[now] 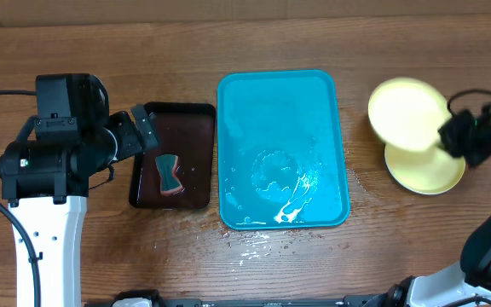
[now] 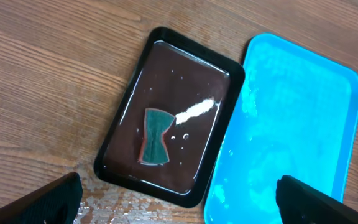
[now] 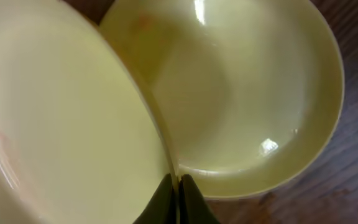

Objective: Clean dirty plates on tray and stack at the side
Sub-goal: 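Carry the yellow plate right and stack it on the plate stack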

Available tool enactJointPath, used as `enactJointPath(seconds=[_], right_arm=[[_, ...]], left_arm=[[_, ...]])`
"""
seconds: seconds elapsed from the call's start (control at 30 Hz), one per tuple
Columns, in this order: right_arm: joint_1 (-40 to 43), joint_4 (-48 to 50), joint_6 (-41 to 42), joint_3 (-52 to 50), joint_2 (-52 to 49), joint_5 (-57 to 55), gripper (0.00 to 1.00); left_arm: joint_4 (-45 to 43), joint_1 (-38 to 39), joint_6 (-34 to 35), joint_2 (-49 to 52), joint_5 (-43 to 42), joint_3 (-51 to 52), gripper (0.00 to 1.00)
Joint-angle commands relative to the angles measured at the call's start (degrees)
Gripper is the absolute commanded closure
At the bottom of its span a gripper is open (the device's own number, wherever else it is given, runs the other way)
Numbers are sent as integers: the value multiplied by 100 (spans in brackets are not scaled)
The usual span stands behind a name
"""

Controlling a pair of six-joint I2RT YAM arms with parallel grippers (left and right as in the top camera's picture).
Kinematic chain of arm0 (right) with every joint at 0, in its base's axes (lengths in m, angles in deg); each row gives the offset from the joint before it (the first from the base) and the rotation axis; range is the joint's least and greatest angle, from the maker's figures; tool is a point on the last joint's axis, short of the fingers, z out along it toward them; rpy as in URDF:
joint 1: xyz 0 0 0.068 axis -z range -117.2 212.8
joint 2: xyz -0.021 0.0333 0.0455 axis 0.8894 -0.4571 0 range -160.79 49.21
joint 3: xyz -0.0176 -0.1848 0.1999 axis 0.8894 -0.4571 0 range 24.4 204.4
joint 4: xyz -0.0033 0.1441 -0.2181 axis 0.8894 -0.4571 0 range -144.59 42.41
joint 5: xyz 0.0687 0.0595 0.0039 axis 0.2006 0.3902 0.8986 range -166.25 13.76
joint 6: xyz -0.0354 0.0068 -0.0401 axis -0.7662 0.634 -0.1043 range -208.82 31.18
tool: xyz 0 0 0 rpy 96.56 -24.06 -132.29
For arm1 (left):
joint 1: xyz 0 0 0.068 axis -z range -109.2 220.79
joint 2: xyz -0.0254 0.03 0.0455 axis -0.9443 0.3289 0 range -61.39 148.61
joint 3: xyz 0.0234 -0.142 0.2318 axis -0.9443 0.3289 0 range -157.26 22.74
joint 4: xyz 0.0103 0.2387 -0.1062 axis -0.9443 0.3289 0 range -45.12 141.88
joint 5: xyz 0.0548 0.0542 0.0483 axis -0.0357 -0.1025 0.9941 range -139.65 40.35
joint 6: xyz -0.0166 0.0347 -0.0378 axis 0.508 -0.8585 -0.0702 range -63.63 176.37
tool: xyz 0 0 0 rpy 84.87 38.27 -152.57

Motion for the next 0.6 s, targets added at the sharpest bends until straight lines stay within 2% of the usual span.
enactJointPath(seconds=[0.0, 0.13, 0.3, 0.33, 0.43, 0.5, 0.57], right_arm=[[120, 538, 232, -739, 125, -186, 96], [286, 632, 544, -855, 133, -942, 96], [557, 531, 791, -848, 133, -981, 94], [590, 501, 785, -848, 133, -981, 90], [616, 295, 721, -844, 133, -962, 46], [616, 138, 584, -776, 149, -894, 37], [581, 28, 282, -660, 245, -739, 34]], left_arm=[[-9, -24, -170, 4, 59, -96, 0], [52, -24, -236, 4, 59, -96, 0], [105, -22, -367, 26, 59, -96, 0], [96, -22, -367, 37, 59, -96, 0], [59, -22, -367, 81, 57, -96, 0], [59, -22, -367, 94, 57, -96, 0], [61, -22, -428, 94, 59, -96, 0]])
